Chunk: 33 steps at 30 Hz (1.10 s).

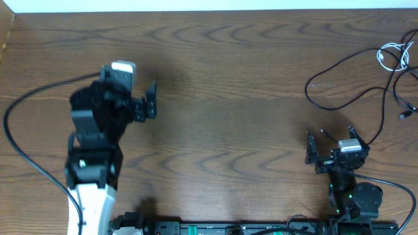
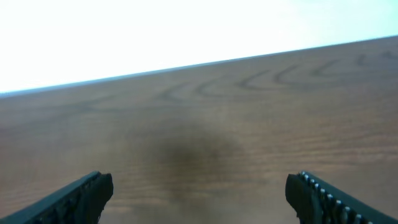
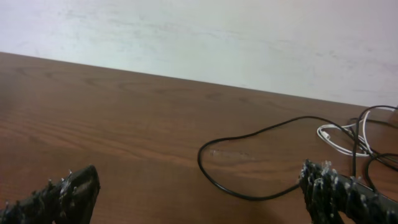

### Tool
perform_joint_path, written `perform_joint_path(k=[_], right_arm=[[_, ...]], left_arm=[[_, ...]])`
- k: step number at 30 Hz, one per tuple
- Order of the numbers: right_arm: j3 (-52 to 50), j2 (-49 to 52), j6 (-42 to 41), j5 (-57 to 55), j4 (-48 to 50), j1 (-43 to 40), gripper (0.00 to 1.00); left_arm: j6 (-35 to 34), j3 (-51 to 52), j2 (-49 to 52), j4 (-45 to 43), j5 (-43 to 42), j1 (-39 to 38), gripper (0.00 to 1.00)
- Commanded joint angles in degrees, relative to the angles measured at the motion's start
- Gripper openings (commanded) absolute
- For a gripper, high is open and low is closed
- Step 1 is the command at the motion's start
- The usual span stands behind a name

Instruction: Untangle cables

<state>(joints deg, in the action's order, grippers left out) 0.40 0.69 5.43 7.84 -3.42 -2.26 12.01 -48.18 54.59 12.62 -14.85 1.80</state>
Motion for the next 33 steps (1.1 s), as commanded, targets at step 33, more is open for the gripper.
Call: perform_joint_path(k=[33], right_arm=[[-0.09,-0.39,-0.55,-0.37,-0.28,0.44,0.99]], left_arm=[[4.85,43.28,-43.47,-19.74,3.41,-0.09,0.94]])
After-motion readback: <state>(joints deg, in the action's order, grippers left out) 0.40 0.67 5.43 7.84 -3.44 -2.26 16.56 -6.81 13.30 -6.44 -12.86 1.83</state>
